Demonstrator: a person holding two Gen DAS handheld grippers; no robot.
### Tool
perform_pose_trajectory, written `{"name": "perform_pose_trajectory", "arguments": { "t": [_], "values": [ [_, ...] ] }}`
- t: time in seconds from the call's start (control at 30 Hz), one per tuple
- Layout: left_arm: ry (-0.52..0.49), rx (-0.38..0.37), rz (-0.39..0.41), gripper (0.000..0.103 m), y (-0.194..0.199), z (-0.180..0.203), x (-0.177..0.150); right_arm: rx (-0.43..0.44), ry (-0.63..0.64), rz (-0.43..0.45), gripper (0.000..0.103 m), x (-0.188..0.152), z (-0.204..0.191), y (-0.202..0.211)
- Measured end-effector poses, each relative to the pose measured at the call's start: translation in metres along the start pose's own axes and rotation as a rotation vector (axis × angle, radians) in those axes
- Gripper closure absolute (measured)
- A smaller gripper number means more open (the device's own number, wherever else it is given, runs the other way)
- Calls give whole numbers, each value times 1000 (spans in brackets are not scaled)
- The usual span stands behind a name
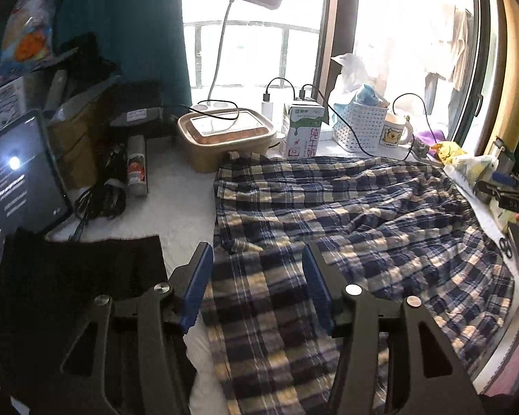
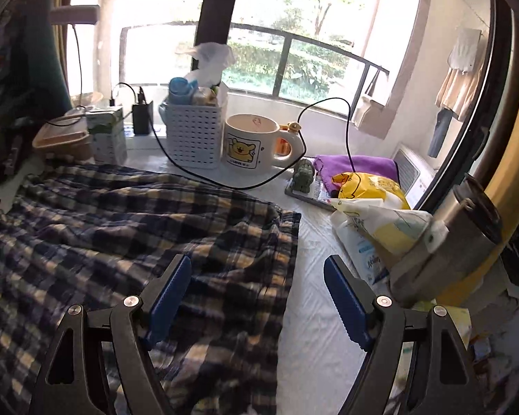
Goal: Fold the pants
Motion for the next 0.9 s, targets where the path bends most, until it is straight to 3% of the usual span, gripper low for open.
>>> {"name": "perform_pose_trajectory", "arguments": {
  "t": [0.4,0.9],
  "values": [
    [44,-12,-10,49,27,19,-37,-1,17,13,22,-25,-11,33],
    [85,18,-11,49,50,8,-71,-10,-31,12,22,-71,-7,72]
  ]
}}
Point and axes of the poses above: each gripper's, at about its wrist camera, not at the fingertips, and y roughly against the way its jaws point, z to its right, x to its top, the point moved 6 cm from there along -y, roughly the way its jaws point, and after that the axes turned 1 degree about z, right-handed, at the moved point
